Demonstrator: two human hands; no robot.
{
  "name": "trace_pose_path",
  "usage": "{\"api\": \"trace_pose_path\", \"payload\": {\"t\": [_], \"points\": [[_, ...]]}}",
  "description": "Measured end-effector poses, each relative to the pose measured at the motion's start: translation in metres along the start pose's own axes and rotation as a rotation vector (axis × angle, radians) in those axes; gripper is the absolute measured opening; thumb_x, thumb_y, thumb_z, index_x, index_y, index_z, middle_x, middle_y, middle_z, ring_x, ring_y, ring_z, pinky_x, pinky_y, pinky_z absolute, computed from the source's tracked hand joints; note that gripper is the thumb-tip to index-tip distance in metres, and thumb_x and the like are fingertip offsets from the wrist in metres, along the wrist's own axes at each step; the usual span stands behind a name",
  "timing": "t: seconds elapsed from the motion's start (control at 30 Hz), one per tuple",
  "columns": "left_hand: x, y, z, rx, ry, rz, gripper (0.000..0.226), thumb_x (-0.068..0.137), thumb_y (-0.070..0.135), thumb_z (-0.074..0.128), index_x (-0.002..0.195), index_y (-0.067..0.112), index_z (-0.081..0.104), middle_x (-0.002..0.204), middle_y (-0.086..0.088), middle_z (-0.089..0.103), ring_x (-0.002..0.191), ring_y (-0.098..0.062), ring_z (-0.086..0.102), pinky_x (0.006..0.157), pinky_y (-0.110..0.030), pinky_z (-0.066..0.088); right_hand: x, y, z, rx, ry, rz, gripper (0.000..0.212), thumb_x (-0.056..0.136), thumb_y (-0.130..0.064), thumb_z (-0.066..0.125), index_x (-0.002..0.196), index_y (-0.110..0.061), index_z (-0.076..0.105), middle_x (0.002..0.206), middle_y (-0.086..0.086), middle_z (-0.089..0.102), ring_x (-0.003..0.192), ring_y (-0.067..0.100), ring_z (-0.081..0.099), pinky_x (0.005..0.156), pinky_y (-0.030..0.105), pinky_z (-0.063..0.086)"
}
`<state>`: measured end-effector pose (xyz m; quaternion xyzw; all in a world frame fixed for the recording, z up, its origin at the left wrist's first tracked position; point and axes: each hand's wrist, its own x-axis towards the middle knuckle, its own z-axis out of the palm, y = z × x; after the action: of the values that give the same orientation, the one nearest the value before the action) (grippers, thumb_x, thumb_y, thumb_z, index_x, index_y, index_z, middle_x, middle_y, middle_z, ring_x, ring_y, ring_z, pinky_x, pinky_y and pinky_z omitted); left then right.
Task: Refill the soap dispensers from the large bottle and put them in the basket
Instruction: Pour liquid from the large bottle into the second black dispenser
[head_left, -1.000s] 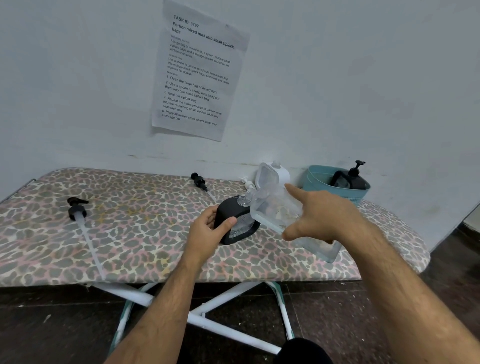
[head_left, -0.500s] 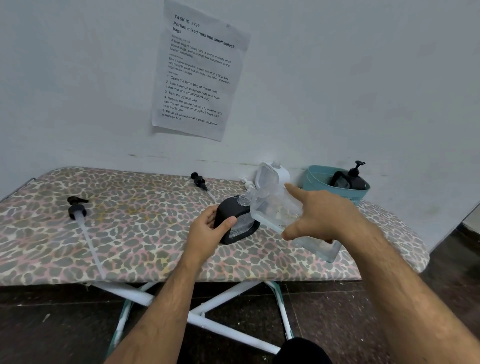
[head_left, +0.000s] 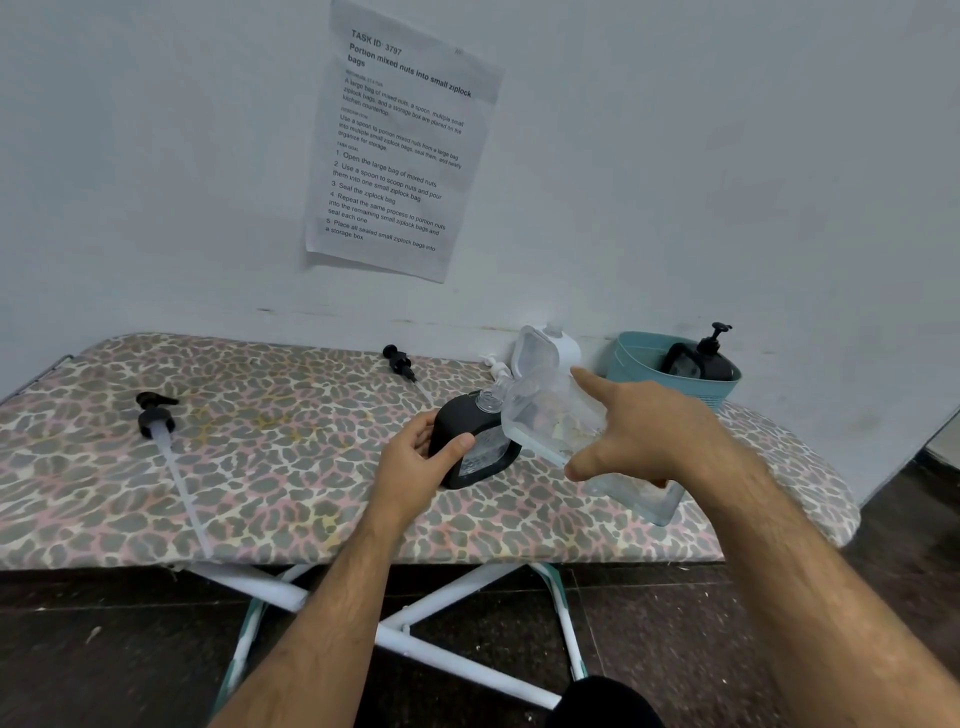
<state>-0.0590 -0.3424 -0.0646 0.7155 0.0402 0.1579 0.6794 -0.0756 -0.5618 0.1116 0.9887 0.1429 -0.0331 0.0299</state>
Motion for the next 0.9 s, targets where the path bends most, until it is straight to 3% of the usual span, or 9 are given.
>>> {"api": "trace_pose_path", "payload": {"t": [0.4,0.9], "points": [[-0.0004,-0.0008,-0.0008,0.0,-0.002,-0.007,0.057,0.072,0.051,0.077,0.122,0.028,0.062,0.12,0.005,0.068,0.114,-0.012,0.063,0.1,-0.041,0.053,-0.0006,-0.0005,-0.0008,0.009,-0.009,0.001,0.107,0.068,-0.062,0.073,0.154,-0.044,0.013,0.067,-0.013,0.057,0.05,0.009,0.063,0.071,0.036,0.06],[-0.0011,0.0014,0.0002,-0.017,0.002,-0.005,0.045,0.08,0.035,0.077,0.122,0.024,0.061,0.119,0.005,0.068,0.111,-0.011,0.064,0.099,-0.038,0.054,0.0003,0.0002,-0.0004,0.008,-0.006,0.002,0.107,0.067,-0.062,0.073,0.154,-0.043,0.014,0.066,-0.01,0.062,0.049,0.009,0.064,0.068,0.035,0.06]]}}
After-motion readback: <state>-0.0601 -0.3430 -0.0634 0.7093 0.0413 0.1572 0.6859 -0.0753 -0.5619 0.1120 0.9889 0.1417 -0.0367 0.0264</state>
